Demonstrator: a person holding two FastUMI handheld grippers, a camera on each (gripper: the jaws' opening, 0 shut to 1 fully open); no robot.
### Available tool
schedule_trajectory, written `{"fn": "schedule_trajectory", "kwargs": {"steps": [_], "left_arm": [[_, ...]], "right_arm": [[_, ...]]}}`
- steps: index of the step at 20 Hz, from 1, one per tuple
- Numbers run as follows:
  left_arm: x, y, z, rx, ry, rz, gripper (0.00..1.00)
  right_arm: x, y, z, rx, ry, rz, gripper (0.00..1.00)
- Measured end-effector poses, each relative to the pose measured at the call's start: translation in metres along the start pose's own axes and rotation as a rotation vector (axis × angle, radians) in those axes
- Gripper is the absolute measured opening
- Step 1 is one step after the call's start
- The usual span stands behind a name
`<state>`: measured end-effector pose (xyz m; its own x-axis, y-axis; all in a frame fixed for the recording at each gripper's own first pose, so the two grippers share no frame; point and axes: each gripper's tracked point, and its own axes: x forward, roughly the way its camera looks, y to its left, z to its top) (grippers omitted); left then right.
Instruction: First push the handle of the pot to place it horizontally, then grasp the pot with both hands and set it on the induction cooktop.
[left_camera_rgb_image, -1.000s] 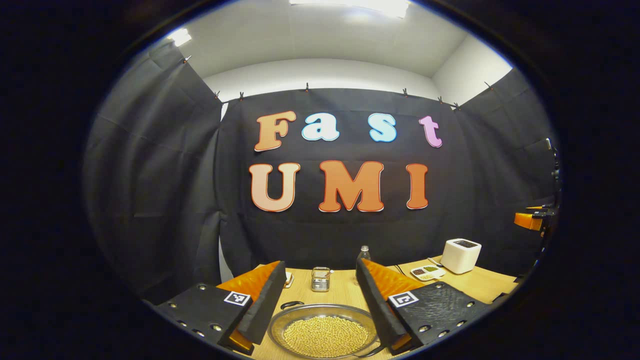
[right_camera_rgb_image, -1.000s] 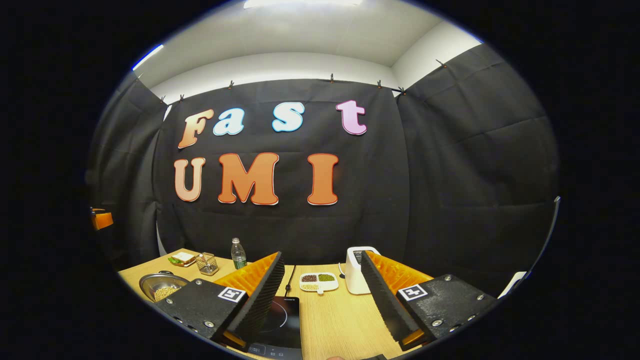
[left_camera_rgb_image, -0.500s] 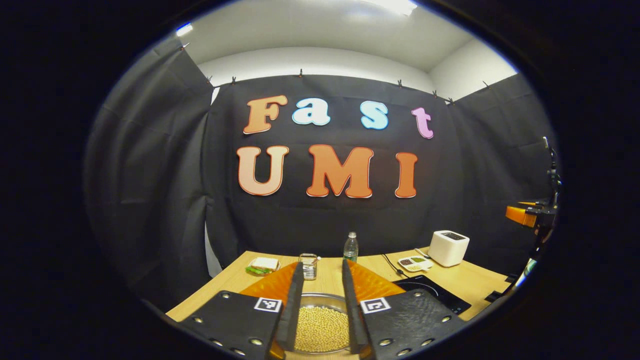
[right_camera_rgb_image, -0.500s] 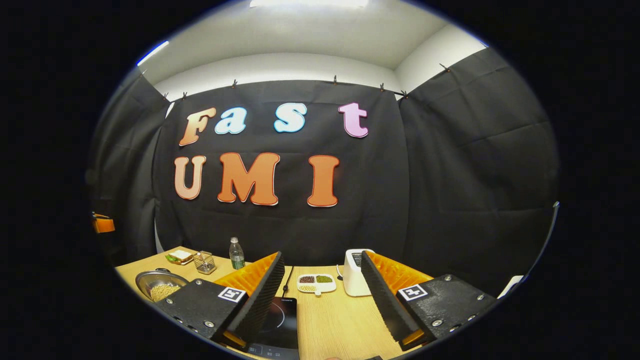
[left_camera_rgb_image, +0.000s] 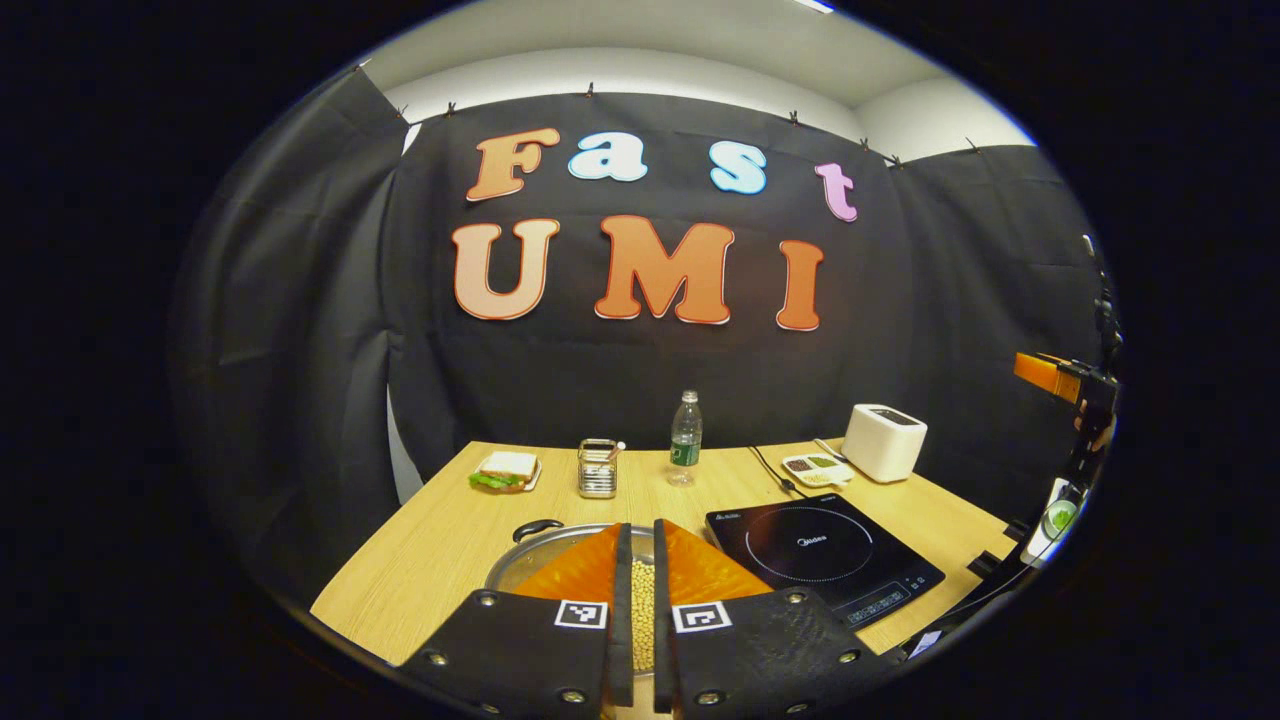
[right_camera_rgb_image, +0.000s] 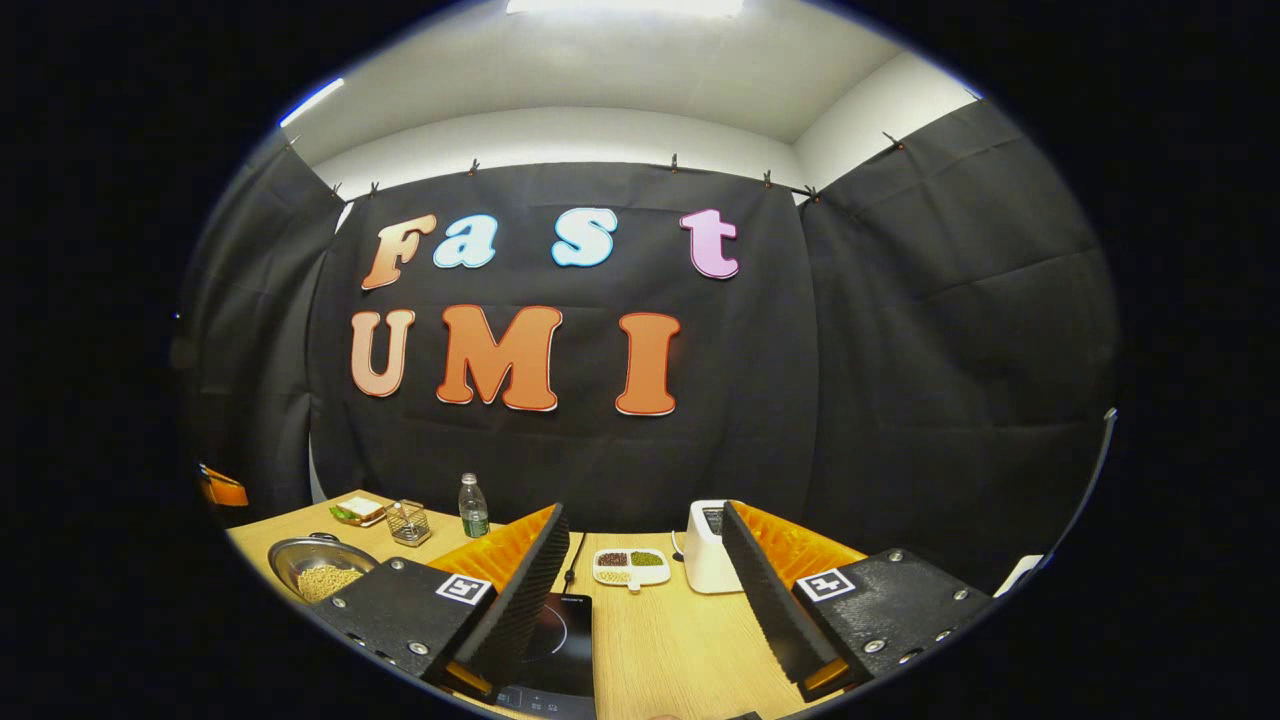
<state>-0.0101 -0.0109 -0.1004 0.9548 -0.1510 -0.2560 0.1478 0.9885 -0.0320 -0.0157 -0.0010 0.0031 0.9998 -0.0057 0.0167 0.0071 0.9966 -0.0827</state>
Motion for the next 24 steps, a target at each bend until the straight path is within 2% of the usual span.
{"fn": "schedule_trajectory", "kwargs": {"steps": [3, 4, 6, 8, 10, 14, 16, 24], "left_arm": [[-0.003, 0.003, -0.016, 0.019, 0.027, 0.006, 0.08], [-0.003, 0.004, -0.021, 0.021, 0.037, 0.009, 0.08], [-0.006, 0.001, -0.031, 0.013, 0.057, -0.003, 0.03], [-0.009, -0.003, -0.044, 0.007, 0.084, -0.018, 0.03], [-0.01, -0.006, -0.057, 0.008, 0.114, -0.028, 0.03], [-0.017, -0.013, -0.084, 0.024, 0.177, -0.053, 0.03], [-0.02, -0.018, -0.097, 0.023, 0.21, -0.069, 0.03], [-0.028, -0.03, -0.138, 0.017, 0.303, -0.111, 0.03]], "right_arm": [[0.0, -0.001, -0.001, 0.003, 0.002, -0.003, 0.99], [0.001, 0.0, -0.001, 0.005, 0.003, -0.004, 0.95], [0.001, -0.001, -0.002, 0.007, 0.004, -0.002, 0.99], [0.001, 0.001, -0.004, 0.008, 0.005, 0.0, 0.95], [0.002, 0.001, -0.005, 0.0, 0.004, -0.003, 0.98], [0.0, 0.006, -0.009, -0.006, 0.005, 0.006, 0.95], [0.0, 0.009, -0.012, -0.004, 0.011, 0.012, 0.98], [0.004, 0.009, -0.02, 0.004, 0.026, 0.017, 0.95]]}}
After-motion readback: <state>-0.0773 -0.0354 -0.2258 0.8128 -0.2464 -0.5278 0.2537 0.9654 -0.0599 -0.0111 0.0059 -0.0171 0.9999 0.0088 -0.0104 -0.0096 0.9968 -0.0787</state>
